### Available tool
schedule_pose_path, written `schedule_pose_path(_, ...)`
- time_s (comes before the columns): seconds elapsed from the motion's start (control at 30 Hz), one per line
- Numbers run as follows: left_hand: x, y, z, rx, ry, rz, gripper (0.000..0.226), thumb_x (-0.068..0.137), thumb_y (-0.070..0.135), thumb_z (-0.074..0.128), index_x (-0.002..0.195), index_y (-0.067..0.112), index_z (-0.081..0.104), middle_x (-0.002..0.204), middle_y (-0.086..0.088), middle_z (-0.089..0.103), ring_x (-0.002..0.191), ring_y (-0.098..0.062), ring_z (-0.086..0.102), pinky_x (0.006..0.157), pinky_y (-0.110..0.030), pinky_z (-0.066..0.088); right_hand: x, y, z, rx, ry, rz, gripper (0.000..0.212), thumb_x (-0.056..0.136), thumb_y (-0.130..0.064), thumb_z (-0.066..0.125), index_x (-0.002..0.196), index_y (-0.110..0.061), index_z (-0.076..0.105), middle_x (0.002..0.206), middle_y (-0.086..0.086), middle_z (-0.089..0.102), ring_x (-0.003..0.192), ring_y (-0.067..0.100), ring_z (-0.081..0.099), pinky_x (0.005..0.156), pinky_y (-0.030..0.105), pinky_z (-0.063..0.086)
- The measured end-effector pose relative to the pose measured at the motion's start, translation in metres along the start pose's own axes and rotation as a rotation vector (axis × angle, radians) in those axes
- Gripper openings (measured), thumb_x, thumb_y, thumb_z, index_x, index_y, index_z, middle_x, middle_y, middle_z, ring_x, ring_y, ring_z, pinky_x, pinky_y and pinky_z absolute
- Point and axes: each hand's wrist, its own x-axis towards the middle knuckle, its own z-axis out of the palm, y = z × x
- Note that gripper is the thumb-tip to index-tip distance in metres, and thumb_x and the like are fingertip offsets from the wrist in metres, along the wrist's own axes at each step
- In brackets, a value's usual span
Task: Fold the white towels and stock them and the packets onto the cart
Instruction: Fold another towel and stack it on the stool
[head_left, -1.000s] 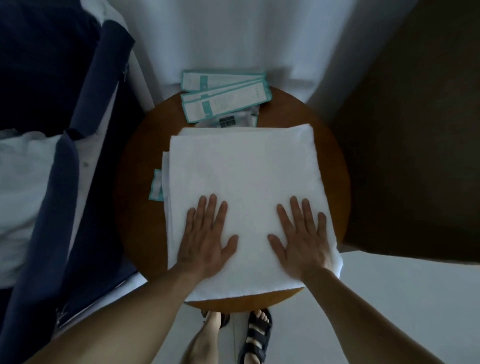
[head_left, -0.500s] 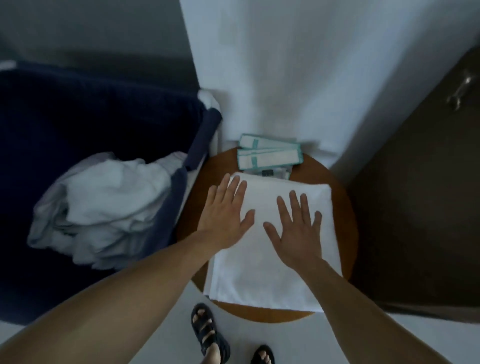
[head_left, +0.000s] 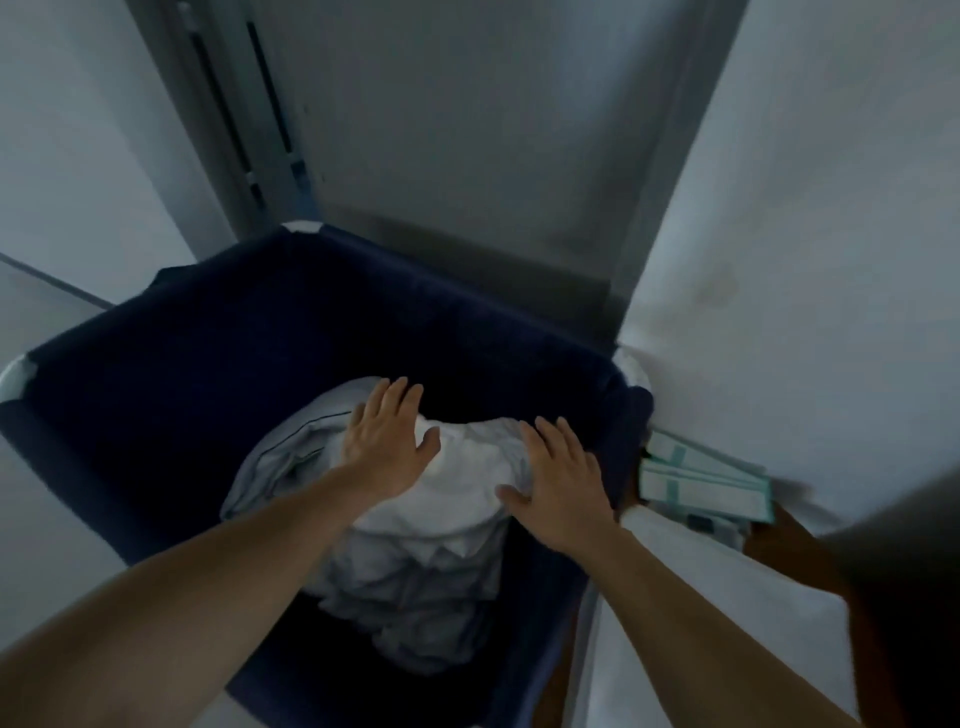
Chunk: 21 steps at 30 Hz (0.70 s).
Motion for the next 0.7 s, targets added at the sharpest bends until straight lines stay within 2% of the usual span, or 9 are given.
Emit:
schedule_pose_path(0.1,0.027,-0.058,0.003,-0.033,-0.048,-0.032,0.071,0.100,0.051,0.035,0.156,0.015,0.012,0.164,-0.006,0.011,0.151,-0.025,0.007,0.122,-0.046,0.015,0.053,-0.036,0.042,-0.017,-0.163,0.001,0.094,0.090,-0.062,0.053,0.158,-0.025,0.000,0.166,0.002,0.002,0.152,0.027,-0.001,0.119,0.053,0.019)
schedule_pose_path(0.2,0.049,-0.107,0.017,-0.057,-0.098,-0.044,0.071,0.100,0.049,0.037,0.157,0.016,0.011,0.164,-0.007,0.010,0.151,-0.026,0.007,0.122,-0.046,0.014,0.101,-0.059,0.085,0.019,-0.338,0.060,0.102,0.089,-0.064,0.056,0.157,-0.030,-0.012,0.166,-0.001,-0.009,0.152,0.026,-0.009,0.120,0.057,0.013)
schedule_pose_path(0.37,0.074,-0.164,0.047,-0.086,-0.180,-0.076,0.069,0.100,0.049,0.038,0.156,0.018,0.012,0.164,-0.006,0.011,0.151,-0.025,0.008,0.122,-0.045,0.014,0.159,-0.075,0.142,0.022,-0.465,0.108,0.117,0.083,-0.061,0.068,0.154,-0.034,-0.022,0.164,-0.003,-0.020,0.151,0.026,-0.019,0.119,0.060,0.015)
schedule_pose_path(0.47,0.077,-0.182,0.062,-0.099,-0.216,-0.055,0.069,0.099,0.048,0.041,0.156,0.020,0.013,0.163,-0.004,0.012,0.151,-0.024,0.010,0.122,-0.042,0.014,0.171,-0.077,0.165,0.013,-0.494,0.129,0.123,0.078,-0.060,0.072,0.153,-0.036,-0.022,0.165,-0.003,-0.010,0.152,0.027,-0.009,0.119,0.059,0.019)
schedule_pose_path(0.53,0.079,-0.191,0.070,-0.118,-0.239,-0.052,0.071,0.098,0.048,0.043,0.156,0.020,0.012,0.163,-0.004,0.012,0.150,-0.023,0.010,0.122,-0.042,0.013,0.171,-0.080,0.177,-0.031,-0.485,0.157,0.120,0.079,-0.059,0.071,0.155,-0.031,-0.018,0.160,0.004,0.013,0.146,0.030,0.015,0.113,0.052,0.031)
schedule_pose_path(0.6,0.080,-0.195,0.073,-0.116,-0.273,-0.051,0.073,0.098,0.048,0.044,0.156,0.020,0.010,0.163,-0.005,0.011,0.150,-0.023,0.009,0.122,-0.044,0.013,0.165,-0.086,0.181,-0.109,-0.471,0.188,0.106,0.087,-0.057,0.064,0.158,-0.025,-0.007,0.149,0.007,0.032,0.135,0.028,0.032,0.105,0.045,0.037)
schedule_pose_path(0.67,0.081,-0.192,0.071,-0.108,-0.300,-0.039,0.075,0.097,0.049,0.044,0.156,0.020,0.009,0.163,-0.005,0.010,0.150,-0.024,0.010,0.122,-0.046,0.015,0.158,-0.090,0.181,-0.124,-0.440,0.193,0.072,0.095,-0.051,0.054,0.154,-0.024,0.023,0.140,0.006,0.048,0.126,0.026,0.044,0.101,0.039,0.042)
schedule_pose_path(0.7,0.082,-0.190,0.068,-0.108,-0.305,-0.029,0.076,0.097,0.050,0.045,0.157,0.021,0.009,0.163,-0.005,0.010,0.150,-0.024,0.012,0.122,-0.046,0.016,0.156,-0.091,0.178,-0.082,-0.424,0.214,0.053,0.097,-0.048,0.050,0.144,-0.024,0.041,0.135,0.005,0.054,0.121,0.024,0.049,0.098,0.036,0.044)
